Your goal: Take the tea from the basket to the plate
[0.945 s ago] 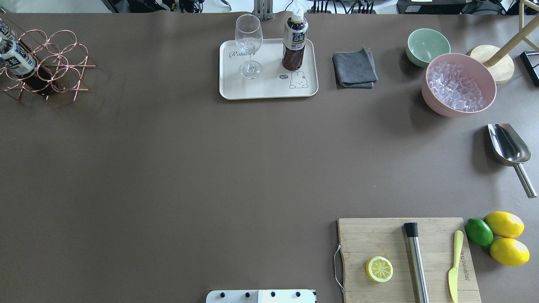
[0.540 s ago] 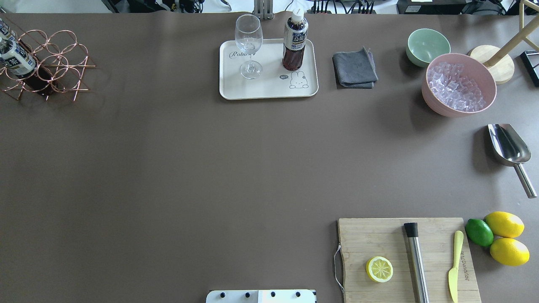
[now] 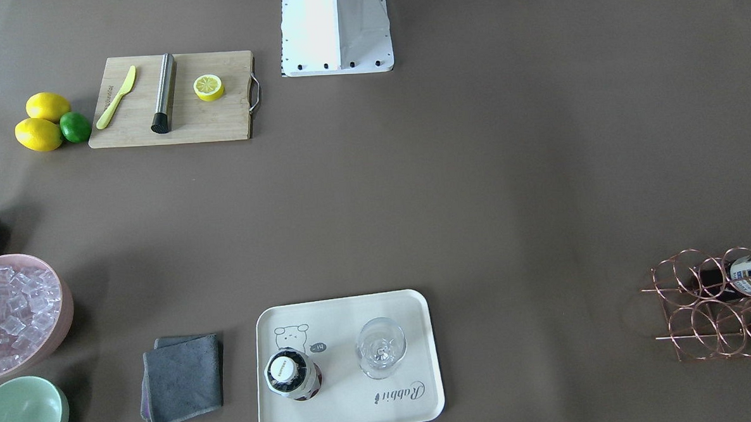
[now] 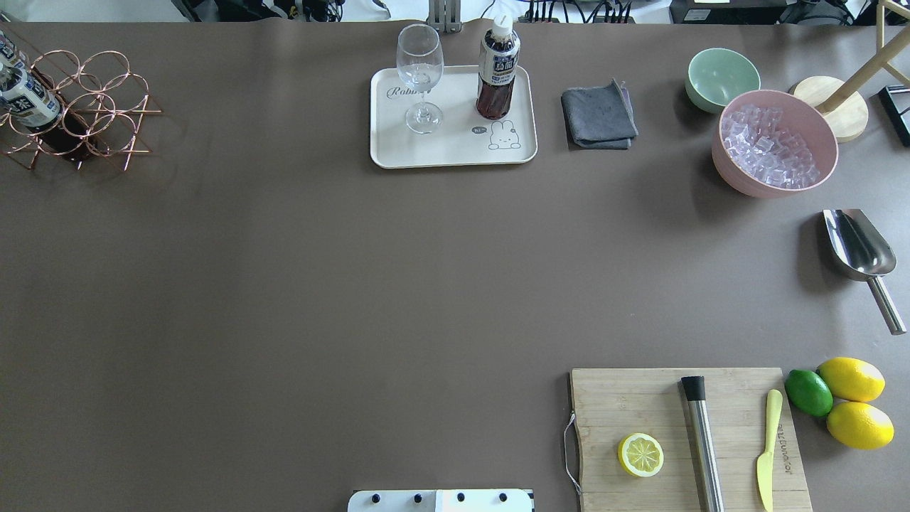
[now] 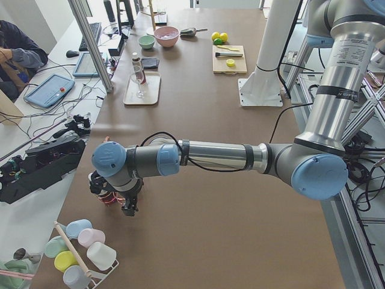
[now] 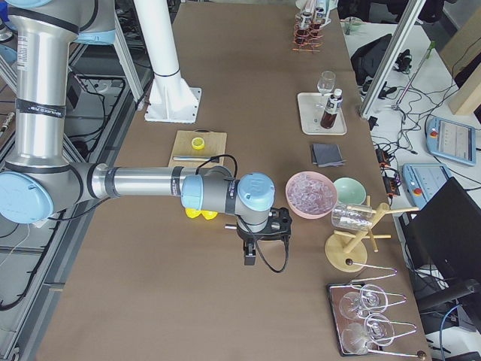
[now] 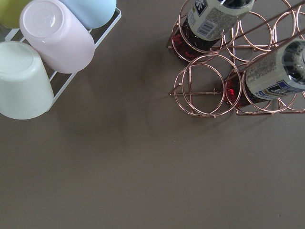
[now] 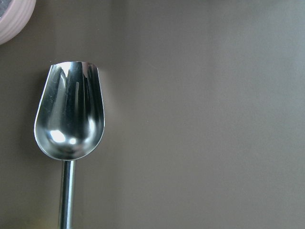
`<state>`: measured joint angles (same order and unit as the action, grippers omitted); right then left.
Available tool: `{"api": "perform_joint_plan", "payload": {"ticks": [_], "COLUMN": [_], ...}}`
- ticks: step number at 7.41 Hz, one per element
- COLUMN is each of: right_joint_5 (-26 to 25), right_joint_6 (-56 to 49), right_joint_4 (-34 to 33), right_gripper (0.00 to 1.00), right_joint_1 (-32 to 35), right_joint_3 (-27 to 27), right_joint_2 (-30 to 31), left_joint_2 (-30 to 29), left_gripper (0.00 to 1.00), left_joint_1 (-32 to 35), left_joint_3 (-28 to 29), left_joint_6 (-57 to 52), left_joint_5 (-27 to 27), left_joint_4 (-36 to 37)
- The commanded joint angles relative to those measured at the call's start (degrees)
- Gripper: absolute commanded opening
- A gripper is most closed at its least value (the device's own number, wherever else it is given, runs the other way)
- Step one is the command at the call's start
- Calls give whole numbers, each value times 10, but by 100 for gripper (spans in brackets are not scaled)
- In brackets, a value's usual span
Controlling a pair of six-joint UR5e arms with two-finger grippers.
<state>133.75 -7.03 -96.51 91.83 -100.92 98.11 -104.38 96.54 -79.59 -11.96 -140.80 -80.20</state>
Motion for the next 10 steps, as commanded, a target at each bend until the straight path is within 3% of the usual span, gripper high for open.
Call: {"api": "perform_joint_plan", "payload": {"ticks": [1, 3, 6, 10], "right_joint_5": [0, -2, 1, -2], "right_joint_6": [-1, 0, -6, -6], "right_joint_4": [0, 0, 0, 0], "right_gripper": [100, 100, 100, 100], "right_joint_1": [0, 3, 6, 6], "right_joint_3": [1, 2, 4, 5], "right_joint_2": [1, 1, 2, 5], "left_joint_2": [43, 97, 135, 135], "left_gripper": [99, 99, 99, 99], "left_joint_1": [-29, -32, -33, -33], "left_joint_3": [-77, -143, -161, -166], "left_joint_6": [68, 76, 70, 71], "left_joint_5": [2, 3, 3, 32], "left_joint_4": [4, 0, -2, -5]}}
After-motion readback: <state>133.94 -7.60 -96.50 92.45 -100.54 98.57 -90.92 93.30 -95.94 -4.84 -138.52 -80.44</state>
